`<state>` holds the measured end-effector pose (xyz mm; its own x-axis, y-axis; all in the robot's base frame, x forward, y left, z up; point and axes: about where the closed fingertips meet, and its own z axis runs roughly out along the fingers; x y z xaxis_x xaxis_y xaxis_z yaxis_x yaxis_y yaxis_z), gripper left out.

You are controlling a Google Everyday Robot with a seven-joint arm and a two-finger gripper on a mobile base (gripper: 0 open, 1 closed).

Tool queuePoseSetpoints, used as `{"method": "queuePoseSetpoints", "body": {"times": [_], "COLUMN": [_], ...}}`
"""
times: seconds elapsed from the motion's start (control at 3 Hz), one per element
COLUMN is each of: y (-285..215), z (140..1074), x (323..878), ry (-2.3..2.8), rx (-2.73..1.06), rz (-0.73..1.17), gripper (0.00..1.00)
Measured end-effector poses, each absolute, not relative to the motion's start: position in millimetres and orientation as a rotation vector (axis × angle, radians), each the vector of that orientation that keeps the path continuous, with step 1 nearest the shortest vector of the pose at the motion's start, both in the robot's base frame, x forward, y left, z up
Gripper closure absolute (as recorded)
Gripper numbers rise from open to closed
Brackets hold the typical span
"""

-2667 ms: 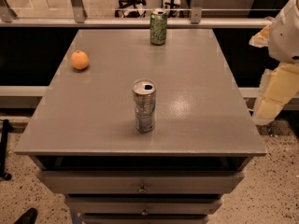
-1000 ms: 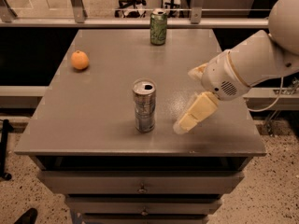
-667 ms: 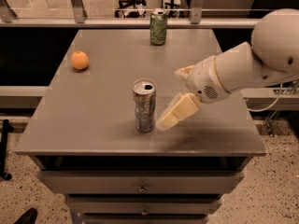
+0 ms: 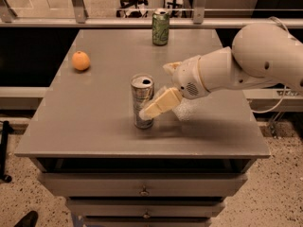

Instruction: Knock redbull can over

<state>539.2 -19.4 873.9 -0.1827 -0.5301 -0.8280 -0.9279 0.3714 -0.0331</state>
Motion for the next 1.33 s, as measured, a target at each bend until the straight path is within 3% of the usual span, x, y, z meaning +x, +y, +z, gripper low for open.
{"method": "queuePoseSetpoints", "body": {"times": [0.67, 1.33], "y": [0, -8], "z": [912, 915], "x": [586, 597], "ry": [1.816, 1.849], "rx": [-1.228, -1.212], "rz": [0.618, 0.622], "gripper": [0.0, 0.0]}}
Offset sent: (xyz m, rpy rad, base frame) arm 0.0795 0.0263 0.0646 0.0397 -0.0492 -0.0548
